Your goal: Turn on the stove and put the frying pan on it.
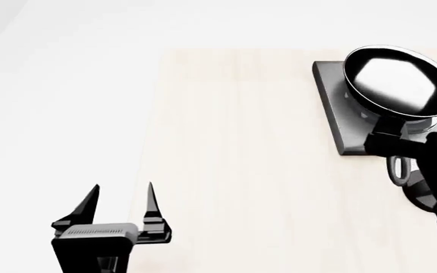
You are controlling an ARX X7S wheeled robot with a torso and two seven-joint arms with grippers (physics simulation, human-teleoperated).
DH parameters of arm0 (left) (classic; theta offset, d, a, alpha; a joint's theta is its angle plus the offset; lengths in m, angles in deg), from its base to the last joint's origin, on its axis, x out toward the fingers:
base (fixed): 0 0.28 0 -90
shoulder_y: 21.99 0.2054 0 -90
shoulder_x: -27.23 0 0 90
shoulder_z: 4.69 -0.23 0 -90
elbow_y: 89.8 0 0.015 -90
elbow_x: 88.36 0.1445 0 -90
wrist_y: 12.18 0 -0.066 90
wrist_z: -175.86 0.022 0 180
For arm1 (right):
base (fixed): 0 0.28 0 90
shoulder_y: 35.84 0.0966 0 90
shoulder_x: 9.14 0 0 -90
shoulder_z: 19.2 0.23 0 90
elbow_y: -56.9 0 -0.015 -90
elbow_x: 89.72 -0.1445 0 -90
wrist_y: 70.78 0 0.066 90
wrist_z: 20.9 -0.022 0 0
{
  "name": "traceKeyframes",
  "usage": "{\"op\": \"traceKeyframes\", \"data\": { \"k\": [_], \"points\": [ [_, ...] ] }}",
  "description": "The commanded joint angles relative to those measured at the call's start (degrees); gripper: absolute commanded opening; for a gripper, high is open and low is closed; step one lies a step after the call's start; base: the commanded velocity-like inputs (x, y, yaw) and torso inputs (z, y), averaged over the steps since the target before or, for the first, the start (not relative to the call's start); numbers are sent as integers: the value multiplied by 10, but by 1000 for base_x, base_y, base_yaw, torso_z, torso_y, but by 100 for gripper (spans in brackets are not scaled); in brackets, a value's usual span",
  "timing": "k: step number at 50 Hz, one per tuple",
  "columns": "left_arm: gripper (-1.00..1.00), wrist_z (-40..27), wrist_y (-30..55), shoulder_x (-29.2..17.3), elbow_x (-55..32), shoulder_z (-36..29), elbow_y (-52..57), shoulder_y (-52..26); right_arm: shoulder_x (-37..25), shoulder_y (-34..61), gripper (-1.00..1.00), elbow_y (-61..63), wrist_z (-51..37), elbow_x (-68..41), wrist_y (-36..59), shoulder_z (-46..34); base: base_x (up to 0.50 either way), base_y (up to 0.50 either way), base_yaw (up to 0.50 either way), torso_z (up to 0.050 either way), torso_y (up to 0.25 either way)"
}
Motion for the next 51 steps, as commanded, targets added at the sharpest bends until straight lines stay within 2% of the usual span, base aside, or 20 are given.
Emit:
{"op": "traceKeyframes", "data": {
  "k": [1, 22, 30, 46, 51],
  "points": [
    [100, -12, 15, -11, -5, 6, 40, 4, -8, -13, 100, 94, -30, -8, -5, 11, 0, 0, 0, 0, 0],
    [100, -44, 53, -44, -28, 29, 155, 10, -5, -5, 100, 200, -67, -17, -12, 7, 0, 0, 0, 0, 0],
    [100, -48, 57, -49, -30, 30, 170, 10, -10, -1, 100, 242, -85, -14, -13, 7, 0, 0, 0, 0, 0],
    [100, -58, 71, -59, -38, 35, 203, 9, -23, 51, 100, 325, -159, -74, -10, -2, 0, 0, 0, 0, 0],
    [100, -61, 74, -62, -41, 37, 213, 8, -105, 62, 100, 331, -194, -34, -131, -126, 0, 0, 0, 0, 0]
  ]
}}
